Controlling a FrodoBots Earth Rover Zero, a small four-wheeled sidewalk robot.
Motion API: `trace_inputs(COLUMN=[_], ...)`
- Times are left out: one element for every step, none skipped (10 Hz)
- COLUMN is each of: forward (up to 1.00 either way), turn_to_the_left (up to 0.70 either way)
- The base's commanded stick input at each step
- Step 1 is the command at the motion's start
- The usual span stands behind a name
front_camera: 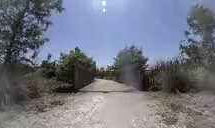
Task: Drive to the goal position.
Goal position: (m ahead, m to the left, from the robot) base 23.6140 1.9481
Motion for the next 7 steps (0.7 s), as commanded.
trace_inputs(forward=[0.70,0.70,0.70,0.70,0.70,0.70,0.70], turn_to_the_left=[0.00,0.00,0.00,0.00,0.00,0.00,0.00])
